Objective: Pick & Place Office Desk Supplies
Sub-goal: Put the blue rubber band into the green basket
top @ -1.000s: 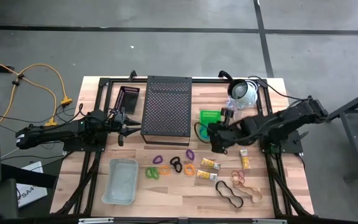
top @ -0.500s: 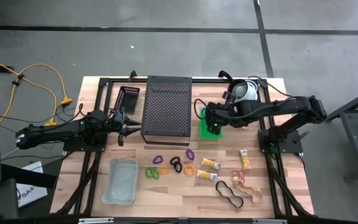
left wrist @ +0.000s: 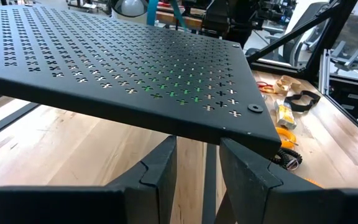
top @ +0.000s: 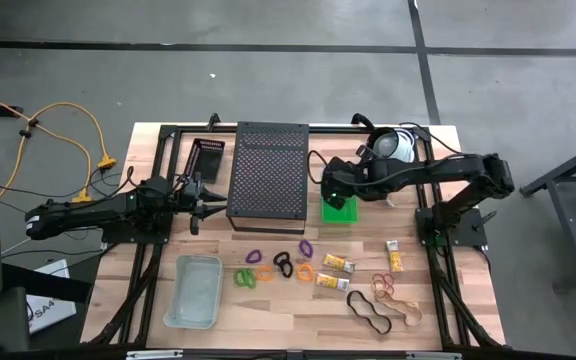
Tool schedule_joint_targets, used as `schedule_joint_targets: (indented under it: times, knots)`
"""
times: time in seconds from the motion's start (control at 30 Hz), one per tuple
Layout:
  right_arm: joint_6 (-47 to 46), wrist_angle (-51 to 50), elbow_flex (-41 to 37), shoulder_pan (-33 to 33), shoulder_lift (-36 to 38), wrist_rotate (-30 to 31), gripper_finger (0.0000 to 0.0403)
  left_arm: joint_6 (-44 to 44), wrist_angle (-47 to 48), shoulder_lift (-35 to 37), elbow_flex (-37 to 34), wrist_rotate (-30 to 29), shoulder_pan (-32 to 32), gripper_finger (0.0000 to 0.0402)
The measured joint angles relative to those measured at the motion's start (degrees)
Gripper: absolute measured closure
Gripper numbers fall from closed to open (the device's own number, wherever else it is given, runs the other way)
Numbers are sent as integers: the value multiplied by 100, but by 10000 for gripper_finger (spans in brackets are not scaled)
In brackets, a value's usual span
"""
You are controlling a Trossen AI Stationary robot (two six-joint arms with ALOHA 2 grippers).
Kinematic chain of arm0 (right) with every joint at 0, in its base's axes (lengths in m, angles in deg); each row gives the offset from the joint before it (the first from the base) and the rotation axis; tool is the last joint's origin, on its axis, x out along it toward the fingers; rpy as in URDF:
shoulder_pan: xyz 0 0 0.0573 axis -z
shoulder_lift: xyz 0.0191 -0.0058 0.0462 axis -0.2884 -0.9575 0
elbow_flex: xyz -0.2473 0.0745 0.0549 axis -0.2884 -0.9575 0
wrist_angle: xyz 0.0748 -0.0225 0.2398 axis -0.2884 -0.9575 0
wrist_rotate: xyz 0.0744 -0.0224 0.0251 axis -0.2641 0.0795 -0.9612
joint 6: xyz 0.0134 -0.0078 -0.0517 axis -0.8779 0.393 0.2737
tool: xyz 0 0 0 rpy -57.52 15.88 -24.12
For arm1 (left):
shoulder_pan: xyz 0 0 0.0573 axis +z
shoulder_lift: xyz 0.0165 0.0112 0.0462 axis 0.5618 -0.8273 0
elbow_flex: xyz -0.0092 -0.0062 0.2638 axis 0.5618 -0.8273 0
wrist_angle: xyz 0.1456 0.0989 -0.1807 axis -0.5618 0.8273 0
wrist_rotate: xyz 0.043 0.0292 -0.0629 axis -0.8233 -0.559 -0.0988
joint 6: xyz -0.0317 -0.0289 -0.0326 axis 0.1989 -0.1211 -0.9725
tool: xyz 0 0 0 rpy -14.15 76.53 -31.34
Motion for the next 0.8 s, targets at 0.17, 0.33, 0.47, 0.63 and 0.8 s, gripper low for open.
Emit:
schedule_joint_targets:
  times: [0.17, 0.33, 0.47, 0.63, 0.8]
  knots:
    - [-377, -156, 0, 0, -129, 13, 401, 0, -1, 2, 0, 0, 0, 284]
    - [-740, -277, 0, -39, -222, -43, 401, 0, -1, 1, 0, 0, -2, 284]
    - [-987, -433, 2, -59, -357, -63, 401, 0, -1, 1, 0, 0, -2, 284]
    - [-1211, -591, -3, -52, -564, -99, 401, 0, -3, 1, 0, 0, -1, 284]
    - [-1545, -749, -2, -55, -772, -253, 401, 0, -15, 0, 0, 0, -2, 284]
